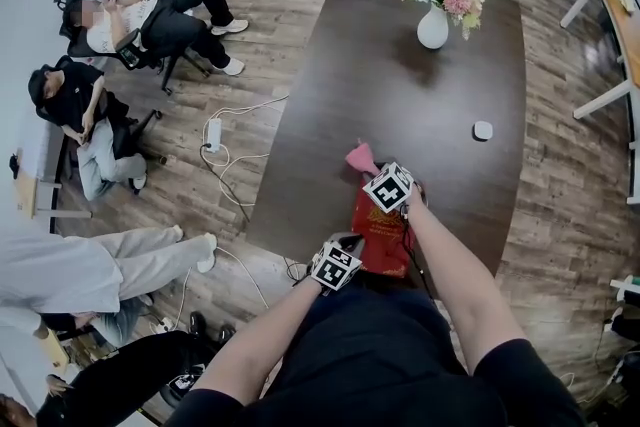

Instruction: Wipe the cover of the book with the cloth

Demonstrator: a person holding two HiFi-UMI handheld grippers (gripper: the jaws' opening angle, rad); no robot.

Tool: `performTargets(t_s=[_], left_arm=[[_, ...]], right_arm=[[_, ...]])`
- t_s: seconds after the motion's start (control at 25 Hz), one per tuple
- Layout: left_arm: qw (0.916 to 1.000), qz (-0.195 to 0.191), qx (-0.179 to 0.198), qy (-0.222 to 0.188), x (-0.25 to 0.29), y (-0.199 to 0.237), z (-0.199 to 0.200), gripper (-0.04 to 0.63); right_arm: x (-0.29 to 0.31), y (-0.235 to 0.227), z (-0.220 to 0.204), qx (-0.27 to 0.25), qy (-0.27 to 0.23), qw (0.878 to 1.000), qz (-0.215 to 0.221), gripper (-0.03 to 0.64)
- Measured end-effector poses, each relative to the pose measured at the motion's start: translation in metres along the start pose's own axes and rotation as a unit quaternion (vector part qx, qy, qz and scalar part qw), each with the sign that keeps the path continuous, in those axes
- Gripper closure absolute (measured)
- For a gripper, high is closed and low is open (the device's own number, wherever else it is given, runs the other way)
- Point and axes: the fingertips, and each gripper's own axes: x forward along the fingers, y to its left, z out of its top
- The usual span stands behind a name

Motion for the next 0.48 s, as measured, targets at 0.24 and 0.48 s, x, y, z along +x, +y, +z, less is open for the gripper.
performTargets(t_s=[0.24, 0.48], left_arm=[[1.0, 0.001, 0.001, 0.001, 0.0006, -0.0005, -0.0013, 0.6], [1.0, 0.002, 0.001, -0.001, -0.0001, -0.0007, -0.0006, 0.6]], right_arm=[[-0.0047, -0.0058, -0.0056, 0.01, -0.002, 1.0, -0.006, 0.497], [-0.0081, -0.0097, -0.0104, 0.021, -0.003, 1.0, -0.009, 0.497]])
